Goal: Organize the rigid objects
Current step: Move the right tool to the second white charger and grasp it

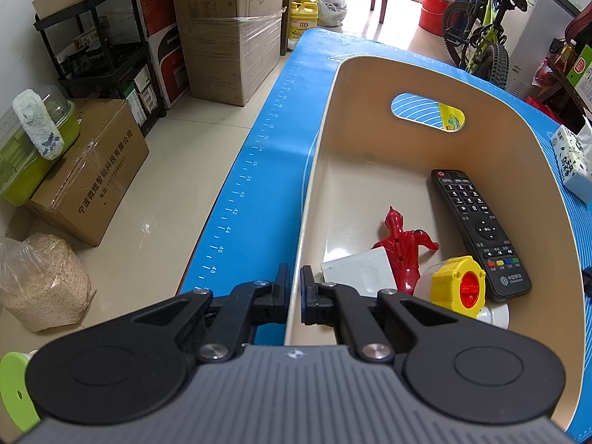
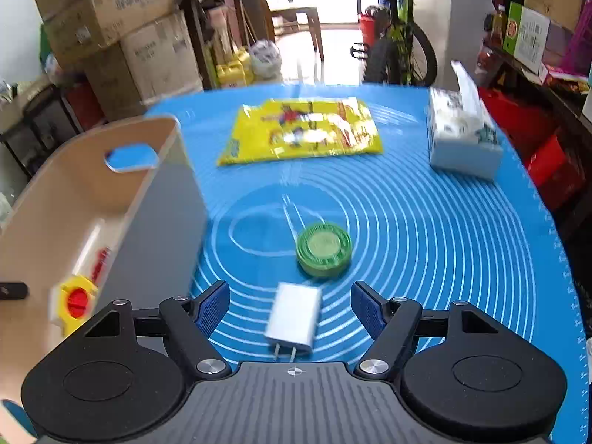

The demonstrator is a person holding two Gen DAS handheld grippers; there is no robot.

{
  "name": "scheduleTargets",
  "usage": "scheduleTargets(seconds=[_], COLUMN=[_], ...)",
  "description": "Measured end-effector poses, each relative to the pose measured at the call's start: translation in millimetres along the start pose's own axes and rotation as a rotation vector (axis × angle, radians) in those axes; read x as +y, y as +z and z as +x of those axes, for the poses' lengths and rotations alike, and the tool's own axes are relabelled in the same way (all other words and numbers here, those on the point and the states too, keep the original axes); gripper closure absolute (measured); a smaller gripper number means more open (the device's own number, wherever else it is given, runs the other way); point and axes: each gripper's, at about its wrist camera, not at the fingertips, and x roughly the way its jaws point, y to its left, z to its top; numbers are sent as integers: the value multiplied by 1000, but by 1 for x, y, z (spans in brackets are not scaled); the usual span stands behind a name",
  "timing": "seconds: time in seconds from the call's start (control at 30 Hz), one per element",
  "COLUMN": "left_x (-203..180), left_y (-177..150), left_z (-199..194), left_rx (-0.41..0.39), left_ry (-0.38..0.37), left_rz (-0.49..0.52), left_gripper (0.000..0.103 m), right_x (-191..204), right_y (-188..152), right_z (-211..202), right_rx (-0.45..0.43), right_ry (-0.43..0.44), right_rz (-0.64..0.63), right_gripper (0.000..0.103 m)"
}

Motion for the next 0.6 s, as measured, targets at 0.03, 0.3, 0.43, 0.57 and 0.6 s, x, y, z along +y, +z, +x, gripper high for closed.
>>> scheduleTargets(seconds=[0.03,0.3,0.43,0.57,0.6], left_x=[0,0,0,1,1], left_y=[0,0,0,0,0], left_z=[0,0,0,0,0], left_rx=[0,0,0,0,0], left_ry=[0,1,2,3,3], left_rz=[0,2,2,2,2], left_gripper=[97,97,97,97,97], right_x=[0,4,9,15,17], right_y=[-2,-16,-18,-22,-23], right_z=[6,41,45,43,42], right_rx=[9,28,18,-2,-6], right_ry=[-4,-47,-66,-75,-85], right_rz=[-1,1,-28,-58,-65], right_gripper=[26,33,42,58,59])
